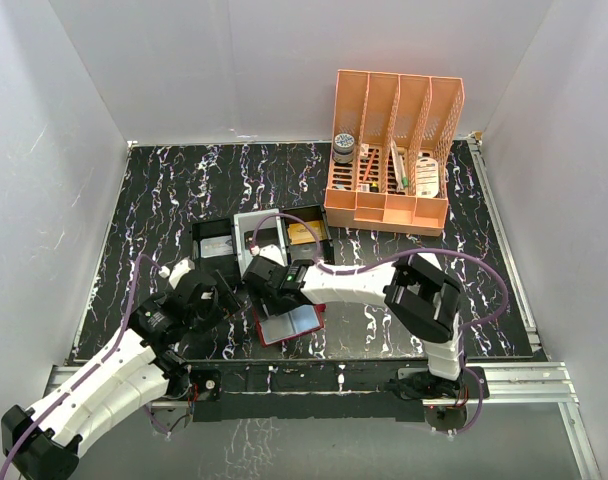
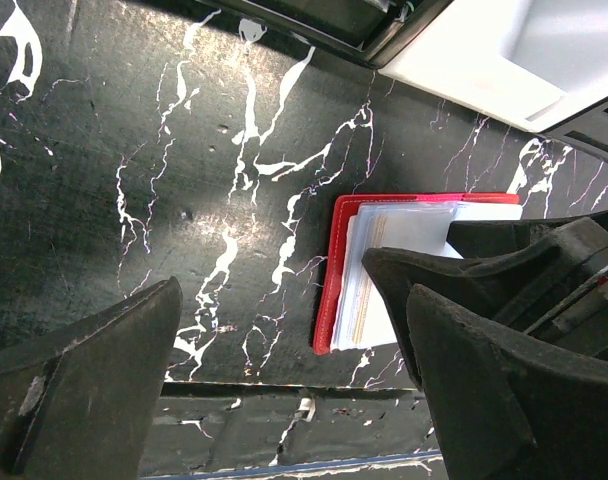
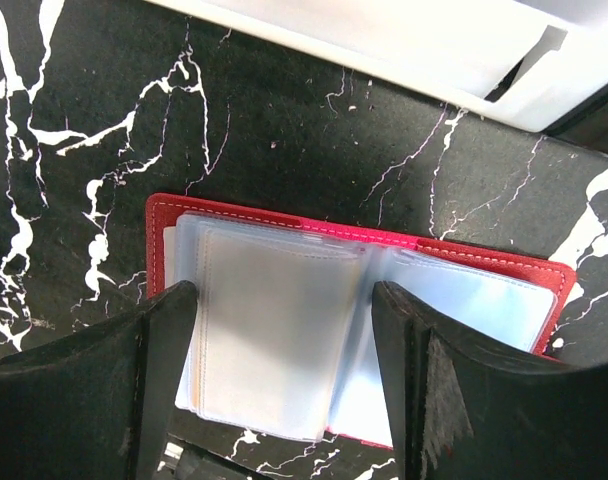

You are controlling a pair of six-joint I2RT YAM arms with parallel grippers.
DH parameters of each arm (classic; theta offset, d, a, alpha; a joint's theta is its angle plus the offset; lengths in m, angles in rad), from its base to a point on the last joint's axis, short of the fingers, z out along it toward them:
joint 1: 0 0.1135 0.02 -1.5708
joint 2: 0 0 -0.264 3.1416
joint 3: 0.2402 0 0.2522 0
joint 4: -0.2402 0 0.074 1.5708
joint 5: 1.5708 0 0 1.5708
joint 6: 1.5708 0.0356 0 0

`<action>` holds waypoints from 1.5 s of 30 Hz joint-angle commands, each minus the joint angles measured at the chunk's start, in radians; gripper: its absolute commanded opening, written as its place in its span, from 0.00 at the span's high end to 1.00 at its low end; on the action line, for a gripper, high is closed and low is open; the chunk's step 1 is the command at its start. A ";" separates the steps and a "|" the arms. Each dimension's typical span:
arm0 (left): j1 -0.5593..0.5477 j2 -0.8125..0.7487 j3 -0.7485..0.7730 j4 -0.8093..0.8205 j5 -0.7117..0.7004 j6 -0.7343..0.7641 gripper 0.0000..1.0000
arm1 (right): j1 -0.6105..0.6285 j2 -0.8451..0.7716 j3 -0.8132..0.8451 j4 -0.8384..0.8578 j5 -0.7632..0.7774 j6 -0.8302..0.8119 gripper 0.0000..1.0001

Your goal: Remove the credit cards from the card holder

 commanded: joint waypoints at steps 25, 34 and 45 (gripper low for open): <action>0.002 0.048 -0.032 0.250 0.192 0.103 0.07 | -0.175 -0.170 -0.293 0.366 -0.355 0.089 0.62; 0.003 0.083 -0.122 0.532 0.414 0.128 0.17 | -0.236 -0.213 -0.389 0.465 -0.451 0.134 0.61; 0.003 0.251 -0.272 0.972 0.624 0.071 0.44 | -0.254 -0.211 -0.413 0.484 -0.465 0.154 0.61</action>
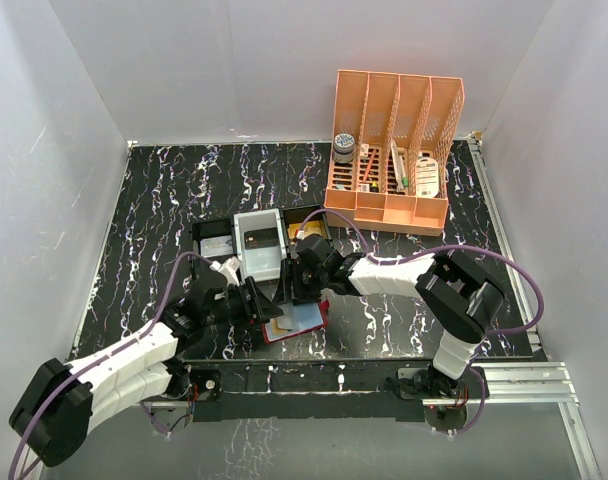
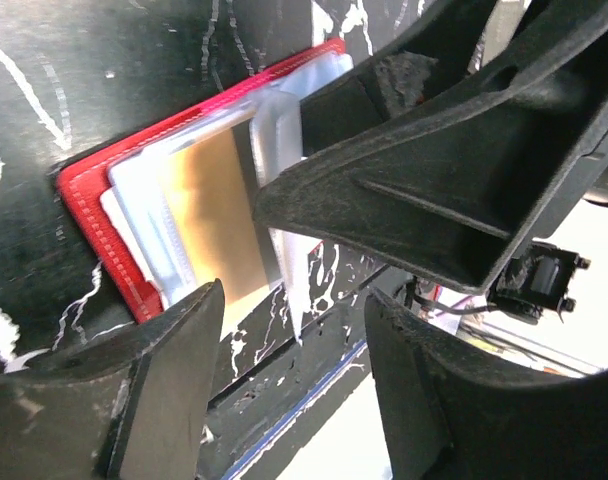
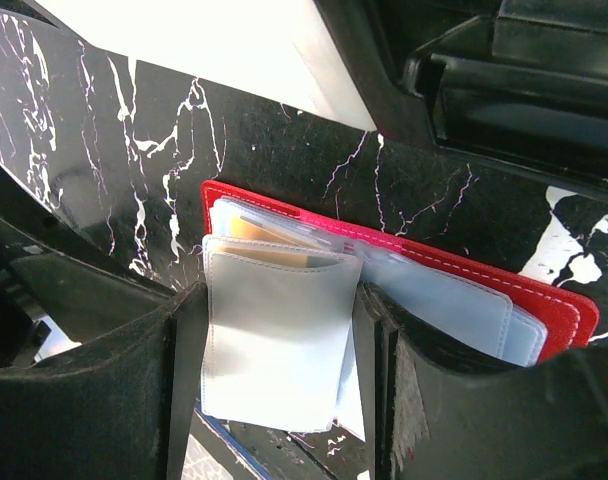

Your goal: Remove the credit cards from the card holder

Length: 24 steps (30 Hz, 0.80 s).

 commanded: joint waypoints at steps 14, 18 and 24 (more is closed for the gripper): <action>-0.002 0.280 0.003 0.478 0.214 -0.027 0.56 | -0.005 -0.043 -0.010 0.045 -0.051 0.024 0.56; -0.005 0.325 0.050 0.472 0.240 -0.007 0.54 | -0.011 -0.057 0.022 0.035 -0.087 0.025 0.46; -0.008 0.356 0.080 0.474 0.247 0.001 0.51 | -0.044 -0.137 0.044 -0.055 -0.007 0.025 0.31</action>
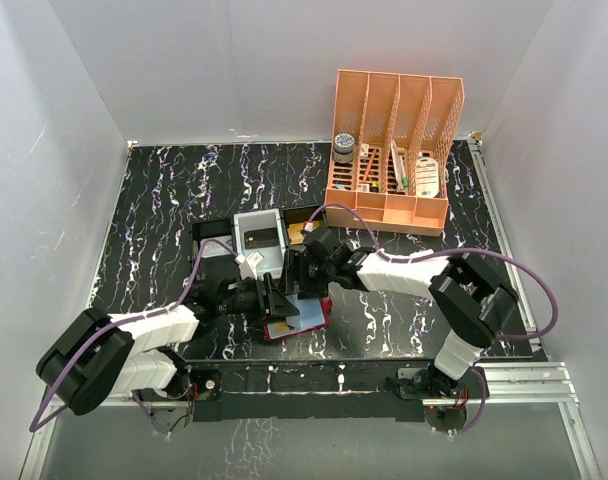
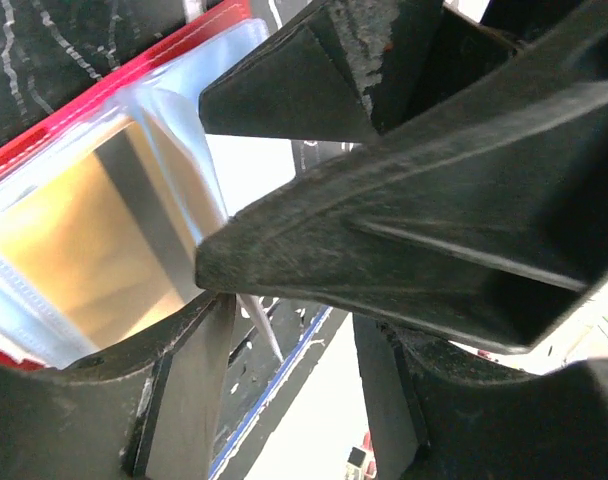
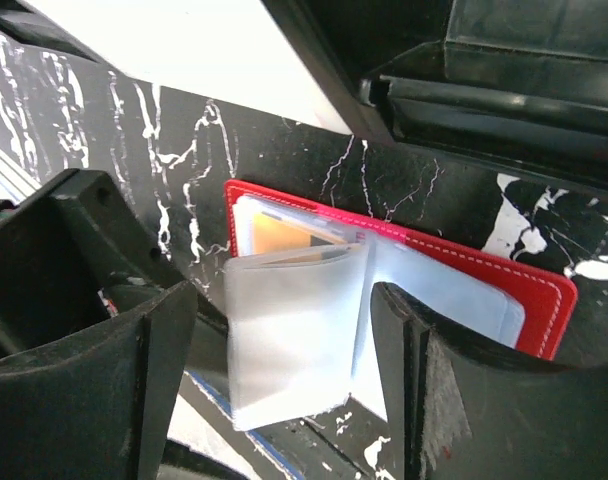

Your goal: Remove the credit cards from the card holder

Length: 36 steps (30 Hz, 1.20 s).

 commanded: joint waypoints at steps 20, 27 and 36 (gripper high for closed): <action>-0.099 -0.069 0.173 -0.186 -0.168 0.092 0.44 | -0.142 -0.343 -0.155 0.029 0.038 0.081 0.37; -0.090 -0.314 0.136 -0.503 -0.375 0.096 0.42 | -0.138 -0.233 -0.163 0.140 -0.114 0.110 0.51; -0.084 -0.330 0.131 -0.594 -0.425 0.034 0.40 | -0.119 -0.125 -0.169 0.217 -0.204 0.120 0.55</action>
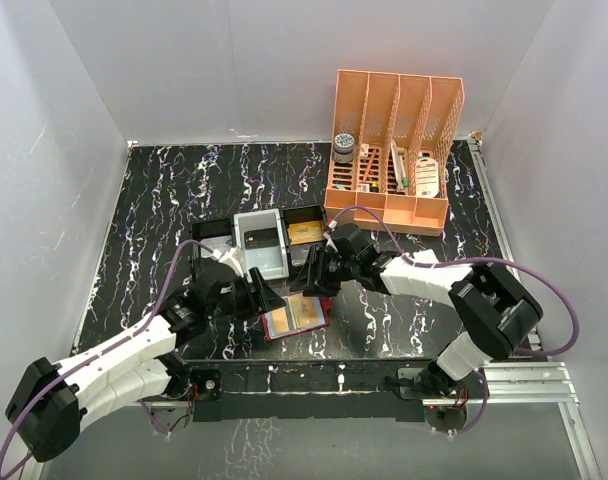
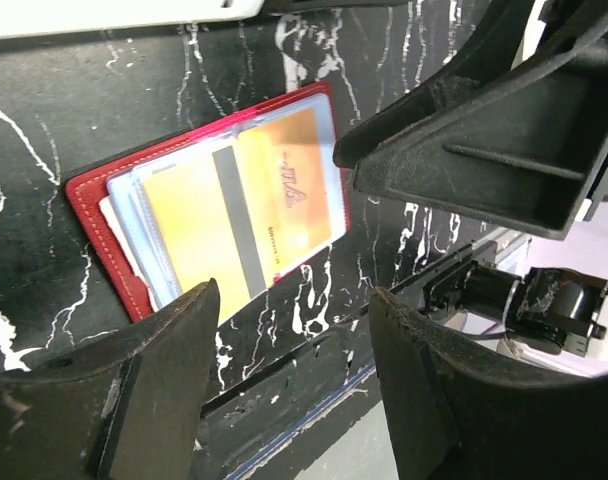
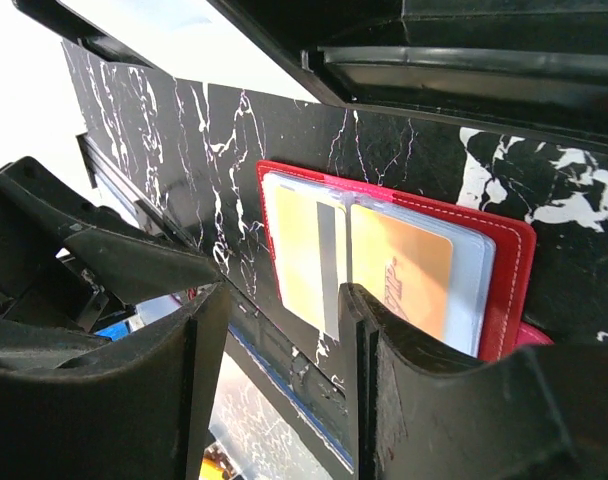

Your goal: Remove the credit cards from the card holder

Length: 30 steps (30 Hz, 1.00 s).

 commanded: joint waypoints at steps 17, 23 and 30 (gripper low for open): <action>0.004 0.207 0.088 -0.078 -0.012 0.022 0.58 | 0.023 0.170 -0.020 0.168 -0.088 0.021 0.71; 0.004 0.252 0.109 -0.080 -0.008 0.045 0.61 | 0.023 0.183 -0.028 0.168 -0.079 0.020 0.71; 0.004 0.349 0.064 -0.025 0.006 0.013 0.71 | 0.023 0.206 -0.044 0.165 -0.073 0.017 0.70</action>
